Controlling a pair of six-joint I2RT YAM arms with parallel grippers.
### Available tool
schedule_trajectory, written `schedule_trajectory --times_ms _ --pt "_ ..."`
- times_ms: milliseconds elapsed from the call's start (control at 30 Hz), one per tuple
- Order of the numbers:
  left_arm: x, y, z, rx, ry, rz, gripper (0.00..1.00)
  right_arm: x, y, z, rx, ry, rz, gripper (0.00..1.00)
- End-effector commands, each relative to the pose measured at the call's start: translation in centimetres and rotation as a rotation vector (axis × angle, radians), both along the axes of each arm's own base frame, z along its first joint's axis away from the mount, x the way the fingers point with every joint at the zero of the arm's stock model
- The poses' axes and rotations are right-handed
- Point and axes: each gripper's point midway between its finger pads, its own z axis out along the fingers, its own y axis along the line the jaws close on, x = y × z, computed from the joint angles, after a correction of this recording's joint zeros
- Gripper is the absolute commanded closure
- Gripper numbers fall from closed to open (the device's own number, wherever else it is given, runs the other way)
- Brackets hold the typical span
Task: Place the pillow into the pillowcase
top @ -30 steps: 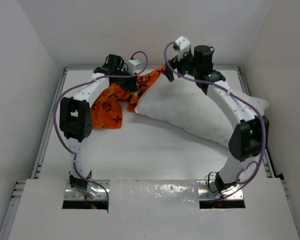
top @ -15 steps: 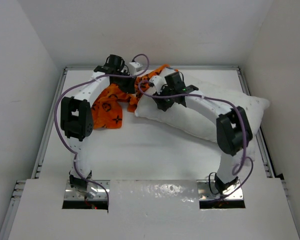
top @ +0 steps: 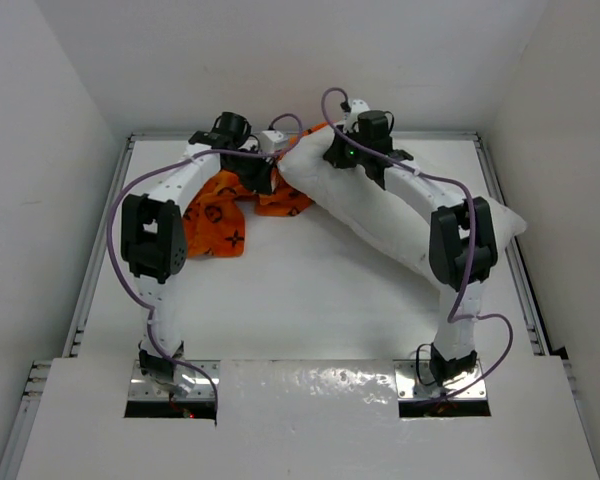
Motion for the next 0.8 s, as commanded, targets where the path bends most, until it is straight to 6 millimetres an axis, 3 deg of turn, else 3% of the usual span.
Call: schedule_trajectory --times_ms 0,133,300,367,433,567,667,700,733,767 --pt "-3.6 -2.8 3.4 -0.056 0.007 -0.126 1.00 4.6 -0.5 6.0 0.230 -0.147 -0.201 1.00" --pt "-4.6 -4.8 5.4 -0.128 0.024 -0.165 1.00 4.8 0.1 3.7 0.204 -0.118 -0.242 1.00" --pt "-1.1 -6.8 12.3 -0.275 -0.102 -0.062 1.00 2.2 2.7 -0.4 0.115 -0.065 -0.178 1.00" --pt "-0.4 -7.1 14.4 -0.314 -0.133 -0.038 1.00 1.6 3.0 -1.0 0.129 -0.052 -0.180 1.00" --pt "-1.0 -7.5 15.1 -0.354 -0.106 -0.058 1.00 0.9 2.7 -2.4 0.135 -0.022 -0.194 1.00" --pt "-1.4 -7.5 13.3 -0.355 -0.025 -0.010 1.00 0.4 3.1 -4.5 0.106 0.016 -0.168 1.00" --pt "0.6 -7.0 14.0 -0.341 -0.090 0.070 1.00 -0.7 3.5 -4.9 0.106 0.023 -0.126 1.00" --pt "1.3 -6.7 14.4 -0.350 -0.102 0.104 1.00 -1.6 3.3 -5.9 0.093 0.042 -0.119 1.00" --pt "1.9 -6.3 14.6 -0.339 -0.122 0.137 1.00 -2.1 3.2 -5.2 0.093 0.030 -0.111 1.00" --pt "2.6 -5.8 14.8 -0.338 -0.133 0.175 1.00 -3.0 3.3 -5.9 0.075 0.041 -0.097 1.00"
